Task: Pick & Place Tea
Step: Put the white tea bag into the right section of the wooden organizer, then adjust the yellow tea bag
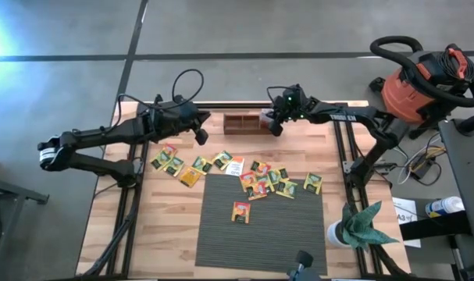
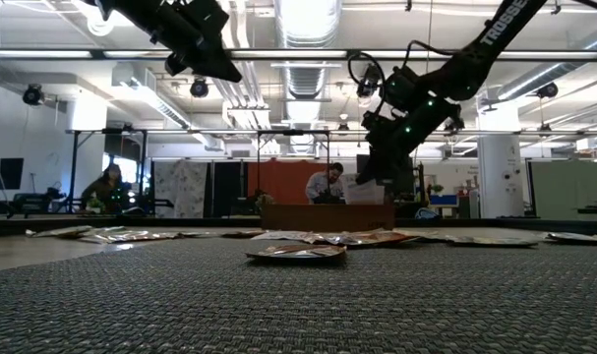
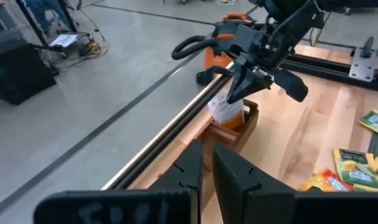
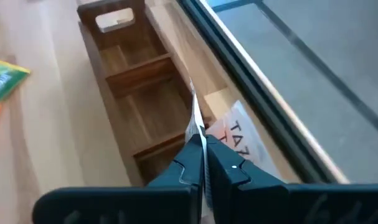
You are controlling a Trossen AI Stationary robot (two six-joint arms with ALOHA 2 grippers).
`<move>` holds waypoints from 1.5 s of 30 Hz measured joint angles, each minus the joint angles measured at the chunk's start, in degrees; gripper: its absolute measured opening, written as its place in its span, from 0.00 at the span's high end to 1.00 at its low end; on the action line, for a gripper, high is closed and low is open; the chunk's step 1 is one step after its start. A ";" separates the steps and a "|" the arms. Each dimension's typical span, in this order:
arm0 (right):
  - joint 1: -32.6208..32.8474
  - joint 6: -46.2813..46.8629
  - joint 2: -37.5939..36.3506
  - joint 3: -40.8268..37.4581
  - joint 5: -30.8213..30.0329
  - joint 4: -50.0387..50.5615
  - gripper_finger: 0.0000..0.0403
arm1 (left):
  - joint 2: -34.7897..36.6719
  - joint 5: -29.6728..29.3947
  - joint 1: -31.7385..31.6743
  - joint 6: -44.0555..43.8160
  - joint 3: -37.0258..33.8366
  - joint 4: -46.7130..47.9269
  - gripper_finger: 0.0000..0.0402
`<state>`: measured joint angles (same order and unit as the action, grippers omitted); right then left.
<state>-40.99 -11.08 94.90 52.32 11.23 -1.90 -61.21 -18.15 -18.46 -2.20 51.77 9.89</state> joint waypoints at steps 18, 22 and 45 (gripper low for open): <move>-0.31 -5.68 -0.07 0.71 -1.30 6.24 0.74 | 0.07 -1.95 -0.81 -0.04 -0.04 0.02 0.93; -0.26 -5.69 -2.50 0.71 -3.95 6.15 0.67 | 0.07 -1.93 -0.81 -1.03 -0.04 0.04 0.93; 18.47 39.72 -9.21 0.78 -0.03 9.86 0.67 | -18.79 32.98 -3.69 2.48 -3.08 3.76 0.93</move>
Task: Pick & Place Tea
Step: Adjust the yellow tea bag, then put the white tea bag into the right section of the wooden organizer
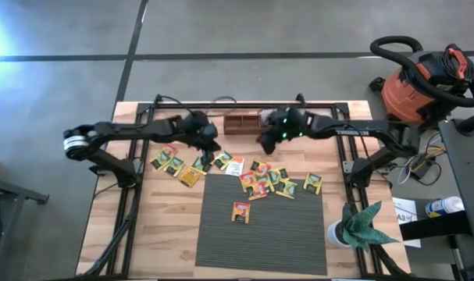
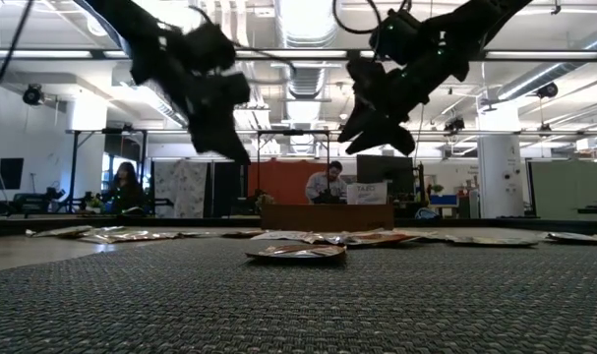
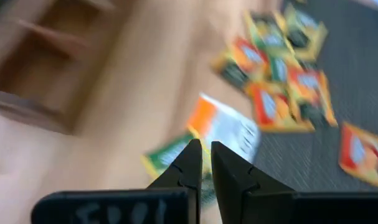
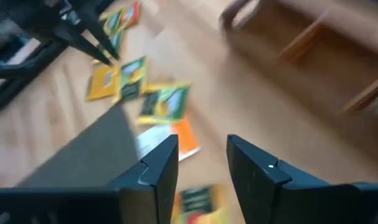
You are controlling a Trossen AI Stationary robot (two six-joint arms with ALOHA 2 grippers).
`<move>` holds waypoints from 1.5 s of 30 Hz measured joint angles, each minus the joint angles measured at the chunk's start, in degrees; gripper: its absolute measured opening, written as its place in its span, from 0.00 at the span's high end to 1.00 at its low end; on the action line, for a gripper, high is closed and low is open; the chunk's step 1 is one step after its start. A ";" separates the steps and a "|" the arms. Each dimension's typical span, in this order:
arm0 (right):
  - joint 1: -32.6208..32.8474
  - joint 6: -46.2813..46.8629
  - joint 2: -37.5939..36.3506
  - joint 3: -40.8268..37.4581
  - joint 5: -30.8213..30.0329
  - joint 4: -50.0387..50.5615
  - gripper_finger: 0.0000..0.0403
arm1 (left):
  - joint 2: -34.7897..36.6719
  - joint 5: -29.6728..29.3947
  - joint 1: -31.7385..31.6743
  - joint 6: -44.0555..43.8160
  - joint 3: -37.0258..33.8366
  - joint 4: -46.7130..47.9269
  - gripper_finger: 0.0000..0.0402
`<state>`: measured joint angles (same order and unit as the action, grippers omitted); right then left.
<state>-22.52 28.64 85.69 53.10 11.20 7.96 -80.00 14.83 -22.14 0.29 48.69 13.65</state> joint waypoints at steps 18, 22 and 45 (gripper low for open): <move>10.45 22.22 19.87 11.89 -1.54 -2.19 0.70 | -16.37 -1.07 2.70 3.76 -0.71 -7.54 0.93; 11.27 21.98 22.70 16.52 -2.97 1.63 0.71 | -16.44 -7.92 2.45 4.31 -1.27 -6.83 0.93; 12.81 31.25 28.75 21.34 -3.53 13.74 0.66 | -7.80 2.23 3.26 2.65 -4.13 -12.13 0.93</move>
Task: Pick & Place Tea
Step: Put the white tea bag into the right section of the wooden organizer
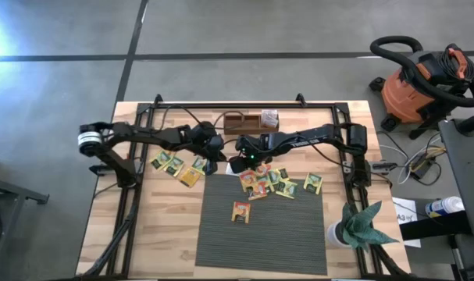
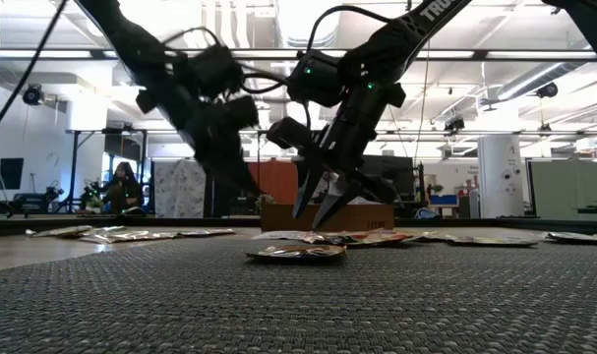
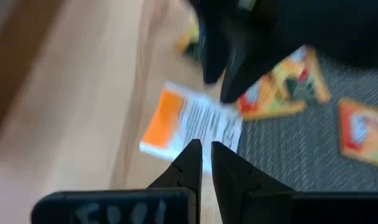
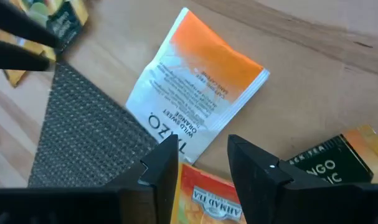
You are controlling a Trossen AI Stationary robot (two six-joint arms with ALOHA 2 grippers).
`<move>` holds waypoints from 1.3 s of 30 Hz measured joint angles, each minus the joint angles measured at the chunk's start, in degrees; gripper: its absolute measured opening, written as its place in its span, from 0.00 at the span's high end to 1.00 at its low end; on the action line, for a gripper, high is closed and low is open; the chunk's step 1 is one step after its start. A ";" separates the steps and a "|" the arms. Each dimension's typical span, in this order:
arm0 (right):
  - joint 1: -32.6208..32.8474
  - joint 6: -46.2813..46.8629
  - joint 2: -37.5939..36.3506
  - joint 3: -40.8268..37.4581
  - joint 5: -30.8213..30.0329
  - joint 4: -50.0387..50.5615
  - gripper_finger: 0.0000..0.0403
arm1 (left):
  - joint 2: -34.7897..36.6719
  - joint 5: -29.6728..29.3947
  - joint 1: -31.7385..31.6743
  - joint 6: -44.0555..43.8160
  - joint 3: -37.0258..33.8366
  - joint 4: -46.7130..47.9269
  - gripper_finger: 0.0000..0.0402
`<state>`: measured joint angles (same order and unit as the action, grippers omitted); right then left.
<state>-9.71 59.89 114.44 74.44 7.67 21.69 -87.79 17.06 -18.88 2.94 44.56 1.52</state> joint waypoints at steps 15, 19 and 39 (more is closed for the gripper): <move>1.15 1.22 1.67 -0.12 -3.44 -1.00 0.56 | -10.58 1.38 2.52 -1.12 0.04 -5.01 0.93; 1.13 1.01 2.07 -0.20 -3.55 -1.48 0.54 | -11.76 1.40 2.50 -1.16 0.11 -5.62 0.93; 0.86 -5.76 2.39 -0.01 -4.79 -5.73 0.73 | -9.49 -1.47 2.09 -2.16 -0.02 -3.82 0.93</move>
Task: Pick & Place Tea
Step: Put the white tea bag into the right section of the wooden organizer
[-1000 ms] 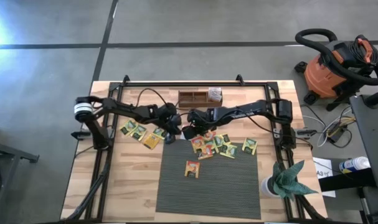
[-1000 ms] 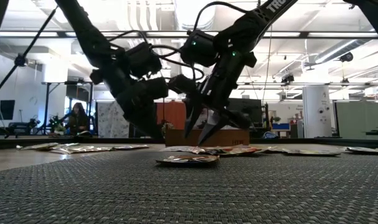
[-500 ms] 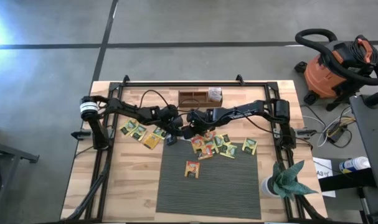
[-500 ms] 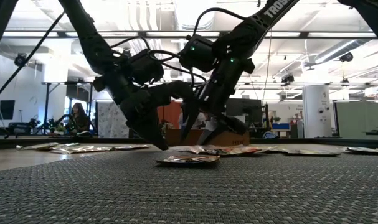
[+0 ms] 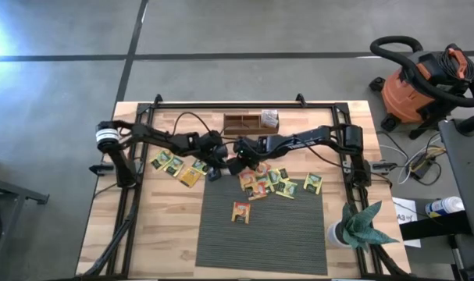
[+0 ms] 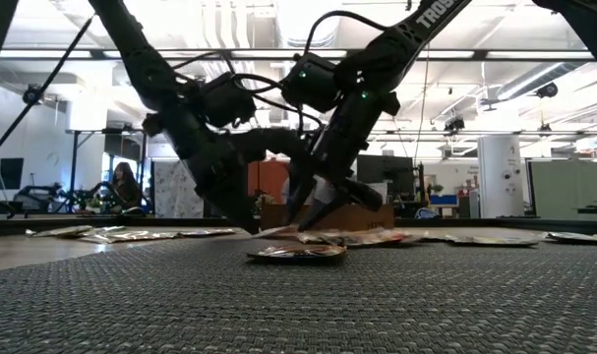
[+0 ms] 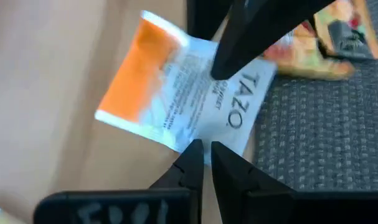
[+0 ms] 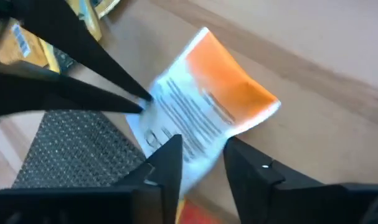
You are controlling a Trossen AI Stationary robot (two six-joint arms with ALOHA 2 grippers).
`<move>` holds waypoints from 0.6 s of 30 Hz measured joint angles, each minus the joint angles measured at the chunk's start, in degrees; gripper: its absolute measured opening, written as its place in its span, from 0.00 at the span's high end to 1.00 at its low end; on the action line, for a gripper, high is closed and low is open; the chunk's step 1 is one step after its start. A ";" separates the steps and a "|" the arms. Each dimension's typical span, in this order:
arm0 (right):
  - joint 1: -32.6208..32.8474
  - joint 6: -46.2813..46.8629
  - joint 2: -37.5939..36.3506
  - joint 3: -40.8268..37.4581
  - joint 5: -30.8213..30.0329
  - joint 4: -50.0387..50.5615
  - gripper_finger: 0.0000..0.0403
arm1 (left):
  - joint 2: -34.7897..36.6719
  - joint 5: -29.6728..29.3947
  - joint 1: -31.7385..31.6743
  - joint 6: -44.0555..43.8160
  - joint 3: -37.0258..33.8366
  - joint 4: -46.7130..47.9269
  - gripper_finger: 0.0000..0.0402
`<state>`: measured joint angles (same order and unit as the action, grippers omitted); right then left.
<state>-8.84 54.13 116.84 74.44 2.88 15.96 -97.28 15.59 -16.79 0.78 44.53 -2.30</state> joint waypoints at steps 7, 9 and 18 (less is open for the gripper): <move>-0.11 -1.28 0.00 0.02 -1.57 0.35 0.92 | 3.59 -1.09 -0.09 0.60 0.00 1.22 0.93; -0.35 -1.47 0.00 0.02 -1.61 -0.12 0.96 | 3.57 -1.09 -0.09 0.35 0.00 1.36 0.93; -0.55 -0.53 -0.09 0.02 -1.55 0.46 0.89 | 3.31 -2.84 -0.09 0.48 -2.76 -0.65 0.93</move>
<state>-9.39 53.60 116.75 74.46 1.33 16.42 -93.97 12.75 -16.88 1.26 41.77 -2.95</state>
